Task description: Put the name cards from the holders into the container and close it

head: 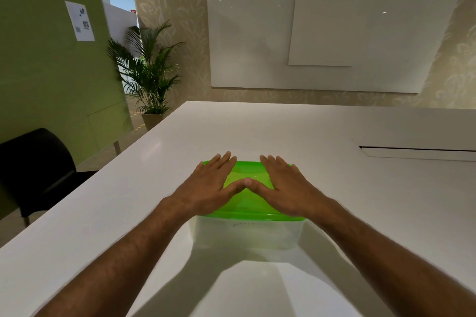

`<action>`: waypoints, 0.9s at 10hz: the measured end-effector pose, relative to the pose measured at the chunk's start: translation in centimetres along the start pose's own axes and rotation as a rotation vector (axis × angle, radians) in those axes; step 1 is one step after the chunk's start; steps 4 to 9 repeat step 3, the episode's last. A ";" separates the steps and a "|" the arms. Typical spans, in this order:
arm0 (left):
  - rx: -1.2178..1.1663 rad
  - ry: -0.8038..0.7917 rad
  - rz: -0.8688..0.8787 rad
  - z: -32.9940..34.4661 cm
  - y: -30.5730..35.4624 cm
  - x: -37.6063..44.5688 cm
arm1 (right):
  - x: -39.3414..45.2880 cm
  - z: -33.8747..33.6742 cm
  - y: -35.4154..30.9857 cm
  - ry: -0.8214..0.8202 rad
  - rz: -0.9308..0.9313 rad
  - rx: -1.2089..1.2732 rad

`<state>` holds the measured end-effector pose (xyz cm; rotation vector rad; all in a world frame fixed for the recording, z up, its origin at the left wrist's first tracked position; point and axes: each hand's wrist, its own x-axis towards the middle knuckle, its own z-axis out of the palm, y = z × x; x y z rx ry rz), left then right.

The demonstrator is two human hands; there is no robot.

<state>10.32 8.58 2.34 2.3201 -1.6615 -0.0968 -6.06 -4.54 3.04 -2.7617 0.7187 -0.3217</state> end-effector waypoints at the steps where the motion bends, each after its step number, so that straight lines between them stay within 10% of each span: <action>1: -0.060 0.140 0.020 -0.3 0.7 0.5 | -0.8 -2.1 -0.2 0.209 -0.017 0.276; 3: 0.072 0.409 0.059 -2.3 3.0 4.2 | -3.8 -9.5 -1.2 0.811 -0.329 0.813; 9: 0.072 0.409 0.059 -2.3 3.0 4.2 | -3.8 -9.5 -1.2 0.811 -0.329 0.813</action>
